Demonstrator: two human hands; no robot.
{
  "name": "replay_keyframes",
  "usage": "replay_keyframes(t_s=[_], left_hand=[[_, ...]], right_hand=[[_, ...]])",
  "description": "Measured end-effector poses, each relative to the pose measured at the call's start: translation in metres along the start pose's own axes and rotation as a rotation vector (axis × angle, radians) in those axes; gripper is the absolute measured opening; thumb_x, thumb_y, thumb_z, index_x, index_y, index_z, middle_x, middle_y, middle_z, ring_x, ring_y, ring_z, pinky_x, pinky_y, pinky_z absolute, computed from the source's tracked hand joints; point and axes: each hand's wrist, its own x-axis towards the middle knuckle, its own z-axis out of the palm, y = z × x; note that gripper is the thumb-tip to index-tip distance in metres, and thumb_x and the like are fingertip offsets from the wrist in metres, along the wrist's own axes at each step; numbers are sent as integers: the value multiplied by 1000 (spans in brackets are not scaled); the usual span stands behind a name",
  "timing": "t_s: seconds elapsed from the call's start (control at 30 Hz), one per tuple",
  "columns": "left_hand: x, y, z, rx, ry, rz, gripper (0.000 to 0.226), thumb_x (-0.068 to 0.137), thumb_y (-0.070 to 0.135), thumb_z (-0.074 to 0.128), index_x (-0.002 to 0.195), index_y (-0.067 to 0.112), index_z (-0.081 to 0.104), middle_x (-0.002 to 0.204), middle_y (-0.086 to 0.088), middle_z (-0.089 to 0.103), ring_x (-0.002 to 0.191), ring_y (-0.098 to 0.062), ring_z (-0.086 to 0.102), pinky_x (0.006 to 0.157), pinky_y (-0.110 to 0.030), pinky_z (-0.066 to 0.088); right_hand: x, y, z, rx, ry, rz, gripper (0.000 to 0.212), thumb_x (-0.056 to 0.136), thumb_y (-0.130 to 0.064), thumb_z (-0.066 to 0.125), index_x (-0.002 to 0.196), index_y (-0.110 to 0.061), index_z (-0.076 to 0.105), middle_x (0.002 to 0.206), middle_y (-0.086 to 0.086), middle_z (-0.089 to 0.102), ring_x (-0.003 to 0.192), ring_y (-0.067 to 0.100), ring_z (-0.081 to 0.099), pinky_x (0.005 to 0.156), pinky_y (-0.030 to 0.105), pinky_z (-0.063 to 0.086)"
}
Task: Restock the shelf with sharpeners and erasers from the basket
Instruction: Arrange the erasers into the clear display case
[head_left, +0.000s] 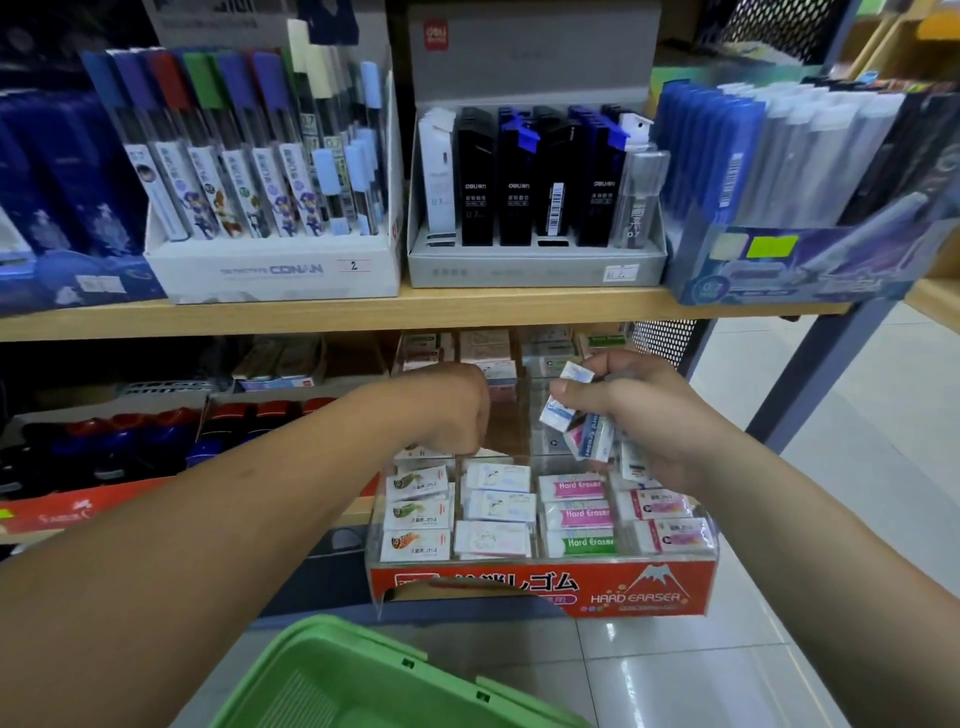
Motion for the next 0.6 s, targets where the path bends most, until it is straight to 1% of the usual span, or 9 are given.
replay_keyframes(t_s=[0.1, 0.13, 0.2, 0.27, 0.33, 0.4, 0.5, 0.57, 0.6], left_hand=[[-2, -3, 1, -32, 11, 14, 24, 94, 11, 67, 114, 21, 77, 117, -1, 70, 105, -22, 64, 86, -30, 54], [-4, -5, 1, -64, 28, 17, 25, 95, 11, 67, 114, 23, 77, 120, 2, 69, 109, -21, 64, 87, -28, 52], [-10, -9, 1, -184, 93, 24, 22, 97, 15, 66, 113, 25, 77, 120, 7, 68, 112, -16, 63, 86, -23, 48], [-20, -9, 2, -457, 178, 39, 15, 99, 23, 66, 108, 28, 77, 114, 10, 71, 105, -10, 65, 81, -22, 48], [-34, -4, 3, -864, 137, 78, 12, 99, 31, 67, 106, 26, 76, 104, 3, 77, 86, -8, 68, 65, -24, 49], [-46, 2, 5, -1096, 67, 118, 16, 96, 28, 72, 108, 17, 75, 99, -10, 78, 76, -14, 67, 56, -24, 47], [-55, 7, 8, -1124, 99, 137, 16, 91, 11, 76, 107, 15, 75, 94, -10, 79, 79, -15, 71, 62, -25, 54], [-58, 6, 7, -1103, 117, 149, 17, 93, 9, 74, 108, 17, 77, 88, -8, 77, 76, -13, 69, 67, -25, 55], [-60, 4, 5, -1063, 135, 149, 17, 94, 9, 73, 108, 18, 78, 86, -8, 75, 73, -11, 67, 67, -24, 55]], right_hand=[[-4, -6, 1, 54, -20, 35, 24, 83, -27, 87, 89, -9, 73, 96, 11, 77, 79, 22, 74, 64, 34, 56], [-7, -8, 1, 83, -30, 53, 25, 86, -24, 84, 95, -4, 72, 96, 16, 77, 74, 24, 72, 62, 37, 55], [-9, -10, 1, 103, -28, 74, 32, 86, -24, 85, 104, -1, 72, 102, 20, 77, 77, 27, 72, 64, 40, 57], [-10, -12, 3, 95, -22, 79, 34, 83, -27, 86, 106, -4, 75, 106, 16, 77, 84, 25, 74, 64, 38, 59], [-9, -14, 6, 58, -26, 71, 31, 80, -33, 89, 101, -12, 79, 106, 7, 79, 98, 23, 75, 78, 38, 60], [-11, -17, 10, 13, -49, 53, 28, 76, -36, 90, 93, -16, 81, 104, 1, 79, 109, 22, 70, 94, 41, 55], [-20, -27, 13, 18, -90, 66, 32, 73, -35, 91, 94, -12, 80, 103, 8, 78, 104, 27, 71, 78, 45, 59], [-27, -33, 7, -3, -104, 53, 36, 79, -35, 87, 99, -7, 79, 101, 17, 77, 92, 28, 72, 71, 47, 56], [-30, -35, 3, -7, -100, 47, 37, 83, -36, 85, 100, -4, 78, 98, 21, 76, 84, 28, 71, 67, 44, 52]])
